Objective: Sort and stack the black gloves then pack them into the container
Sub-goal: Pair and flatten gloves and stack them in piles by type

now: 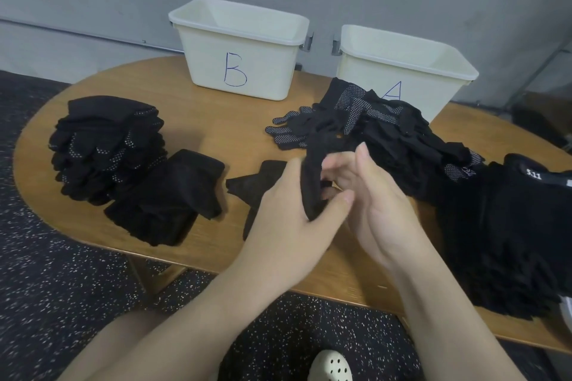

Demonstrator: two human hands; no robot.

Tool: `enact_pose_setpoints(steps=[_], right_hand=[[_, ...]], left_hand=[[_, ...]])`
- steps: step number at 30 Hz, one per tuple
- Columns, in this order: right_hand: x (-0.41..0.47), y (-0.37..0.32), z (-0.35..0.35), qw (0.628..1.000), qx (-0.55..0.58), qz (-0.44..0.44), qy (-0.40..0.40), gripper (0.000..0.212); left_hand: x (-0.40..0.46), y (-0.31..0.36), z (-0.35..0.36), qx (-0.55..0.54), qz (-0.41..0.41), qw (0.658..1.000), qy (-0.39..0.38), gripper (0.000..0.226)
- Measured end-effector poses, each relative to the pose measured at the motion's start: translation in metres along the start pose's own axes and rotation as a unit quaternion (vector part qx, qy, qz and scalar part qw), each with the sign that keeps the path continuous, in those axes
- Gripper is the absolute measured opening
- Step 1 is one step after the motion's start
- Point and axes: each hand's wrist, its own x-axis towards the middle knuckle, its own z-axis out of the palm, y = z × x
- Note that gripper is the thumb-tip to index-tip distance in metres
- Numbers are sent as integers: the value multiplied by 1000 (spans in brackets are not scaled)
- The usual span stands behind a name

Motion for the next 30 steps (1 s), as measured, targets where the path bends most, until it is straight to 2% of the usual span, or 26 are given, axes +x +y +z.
enact_pose_setpoints(steps=[3, 7, 8, 10, 11, 13, 16, 21, 26, 30], right_hand=[[2, 1, -4, 1000, -5, -16, 13, 44], [3, 3, -11, 979, -150, -59, 128, 11], [2, 3, -13, 976, -163, -49, 134, 17], [1, 1, -15, 989, -110, 1, 98, 41], [0, 0, -15, 993, -87, 23, 74, 44], [-1, -1, -12, 995, -86, 30, 36, 34], [0, 2, -12, 995, -86, 18, 53, 17], [8, 10, -15, 987, -129, 39, 86, 13], [19, 25, -9, 972, -193, 61, 116, 37], [30, 35, 0, 956, -258, 63, 124, 52]], left_hand=[[7, -5, -5, -11, -21, 1000, 13, 9], [9, -1, -17, -95, -43, 995, -8, 20], [10, 1, -19, -132, -55, 990, -16, 23], [12, 4, -22, -205, -100, 973, -31, 26], [13, 3, -23, -229, -121, 965, -35, 26], [15, -2, -26, -244, -146, 958, -42, 25], [18, -8, -32, -205, -135, 968, -49, 22], [24, -25, -45, -73, -84, 993, -26, 13], [37, -38, -54, 70, -48, 992, 98, 12], [44, -49, -58, 145, -27, 981, 128, 10]])
